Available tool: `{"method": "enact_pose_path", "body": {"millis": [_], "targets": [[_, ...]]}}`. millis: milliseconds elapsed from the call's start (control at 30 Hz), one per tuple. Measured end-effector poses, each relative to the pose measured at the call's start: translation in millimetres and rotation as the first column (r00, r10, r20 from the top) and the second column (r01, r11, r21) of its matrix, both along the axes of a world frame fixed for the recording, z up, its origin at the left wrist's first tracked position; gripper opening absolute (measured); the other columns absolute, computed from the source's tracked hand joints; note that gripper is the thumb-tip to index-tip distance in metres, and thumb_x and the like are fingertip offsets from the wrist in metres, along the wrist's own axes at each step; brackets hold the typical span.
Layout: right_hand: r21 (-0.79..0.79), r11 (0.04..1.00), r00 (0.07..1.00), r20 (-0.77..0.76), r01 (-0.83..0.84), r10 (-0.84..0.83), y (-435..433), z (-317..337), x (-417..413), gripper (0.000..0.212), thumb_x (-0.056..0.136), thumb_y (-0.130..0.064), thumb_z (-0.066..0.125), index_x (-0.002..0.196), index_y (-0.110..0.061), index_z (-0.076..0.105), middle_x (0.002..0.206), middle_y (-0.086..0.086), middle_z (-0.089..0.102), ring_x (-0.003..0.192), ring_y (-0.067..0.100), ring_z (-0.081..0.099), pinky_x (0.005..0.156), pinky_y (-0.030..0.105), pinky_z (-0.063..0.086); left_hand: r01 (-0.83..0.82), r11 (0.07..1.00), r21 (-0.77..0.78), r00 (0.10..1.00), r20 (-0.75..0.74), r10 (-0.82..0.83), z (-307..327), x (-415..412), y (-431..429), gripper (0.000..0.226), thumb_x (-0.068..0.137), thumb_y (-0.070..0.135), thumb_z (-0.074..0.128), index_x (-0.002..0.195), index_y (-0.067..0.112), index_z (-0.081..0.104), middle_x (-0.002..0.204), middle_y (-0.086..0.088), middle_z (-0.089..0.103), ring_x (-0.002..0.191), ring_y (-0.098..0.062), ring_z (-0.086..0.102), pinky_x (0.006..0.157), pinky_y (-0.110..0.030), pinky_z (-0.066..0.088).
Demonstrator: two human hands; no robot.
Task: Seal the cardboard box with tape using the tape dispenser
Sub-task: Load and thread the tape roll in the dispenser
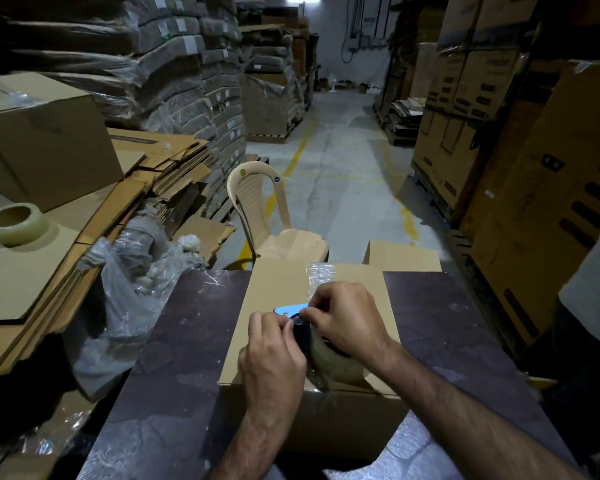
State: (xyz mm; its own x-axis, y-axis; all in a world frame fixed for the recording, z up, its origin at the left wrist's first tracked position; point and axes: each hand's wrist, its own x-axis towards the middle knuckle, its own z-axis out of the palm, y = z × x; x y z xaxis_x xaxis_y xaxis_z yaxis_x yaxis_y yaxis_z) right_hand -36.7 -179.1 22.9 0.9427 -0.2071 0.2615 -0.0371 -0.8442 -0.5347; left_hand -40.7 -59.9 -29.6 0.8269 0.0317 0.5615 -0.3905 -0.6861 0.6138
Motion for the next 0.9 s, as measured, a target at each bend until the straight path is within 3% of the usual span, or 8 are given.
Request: {"method": "enact_pose_path", "body": {"millis": [100, 367, 467, 633, 800, 900], "targets": [[0.097, 0.995, 0.994, -0.112, 0.028, -0.017, -2.4, 5.8, 7.1, 0.021, 0.073, -0.035, 0.078, 0.064, -0.019, 0.069, 0.068, -0.007, 0.069, 0.07, 0.007, 0.062, 0.063, 0.026, 0.051, -0.037, 0.994, -0.104, 0.992, -0.123, 0.024, -2.2, 1.2, -1.5, 0.008, 0.087, 0.011, 0.065, 0.083, 0.012, 0.058, 0.083, 0.003, 0.054, 0.065, -0.012, 0.051, 0.055, -0.029, 0.043], [0.197, 0.98, 0.982, -0.188, 0.037, 0.001, -3.4, 10.3, 11.3, 0.018, 0.072, -0.027, 0.081, 0.063, -0.015, 0.073, 0.063, -0.007, 0.069, 0.066, 0.005, 0.064, 0.061, 0.025, 0.052, -0.111, 0.958, -0.265, 0.963, -0.267, 0.038, -0.2, 1.0, -4.0, 0.009, 0.089, 0.015, 0.063, 0.08, 0.016, 0.062, 0.081, 0.007, 0.058, 0.071, 0.002, 0.049, 0.056, -0.011, 0.03], [0.161, 0.987, 0.979, -0.202, 0.004, 0.029, 0.0, 11.6, 9.5, 0.01, 0.077, -0.025, 0.077, 0.073, -0.016, 0.076, 0.072, -0.005, 0.071, 0.073, 0.006, 0.064, 0.065, 0.025, 0.053, -0.138, 0.951, -0.278, 0.954, -0.294, 0.053, 0.4, 0.4, -4.2, 0.011, 0.088, 0.017, 0.063, 0.078, 0.019, 0.061, 0.081, 0.008, 0.06, 0.07, 0.001, 0.048, 0.056, -0.011, 0.028], [0.108, 0.991, 0.959, -0.279, 0.082, -0.049, 2.9, 17.0, 16.1, 0.013, 0.071, -0.026, 0.079, 0.069, -0.014, 0.075, 0.073, -0.001, 0.072, 0.076, 0.013, 0.066, 0.07, 0.032, 0.057, -0.164, 0.945, -0.283, 0.924, -0.38, 0.047, 2.1, -0.1, -3.5, 0.014, 0.088, 0.02, 0.063, 0.075, 0.022, 0.061, 0.078, 0.005, 0.064, 0.071, -0.006, 0.052, 0.055, -0.011, 0.027], [0.095, 0.984, 0.907, -0.41, 0.15, -0.098, 4.5, 23.8, 27.9, 0.025, 0.066, -0.027, 0.081, 0.073, -0.006, 0.071, 0.072, 0.007, 0.071, 0.068, 0.021, 0.07, 0.063, 0.033, 0.059, -0.187, 0.912, -0.366, 0.843, -0.537, -0.043, 8.2, 7.3, 0.1, 0.017, 0.088, 0.024, 0.064, 0.071, 0.025, 0.066, 0.075, 0.003, 0.071, 0.071, -0.016, 0.065, 0.059, -0.027, 0.05], [0.008, 0.993, 0.908, -0.406, 0.119, -0.106, 7.8, 26.8, 30.3, 0.024, 0.069, -0.027, 0.08, 0.07, -0.01, 0.063, 0.063, 0.001, 0.064, 0.056, 0.017, 0.062, 0.044, 0.021, 0.04, -0.2, 0.881, -0.428, 0.792, -0.6, -0.112, 12.2, 11.8, 1.6, 0.023, 0.087, 0.023, 0.066, 0.064, 0.026, 0.066, 0.068, 0.002, 0.072, 0.065, -0.021, 0.069, 0.064, -0.036, 0.059]]}}
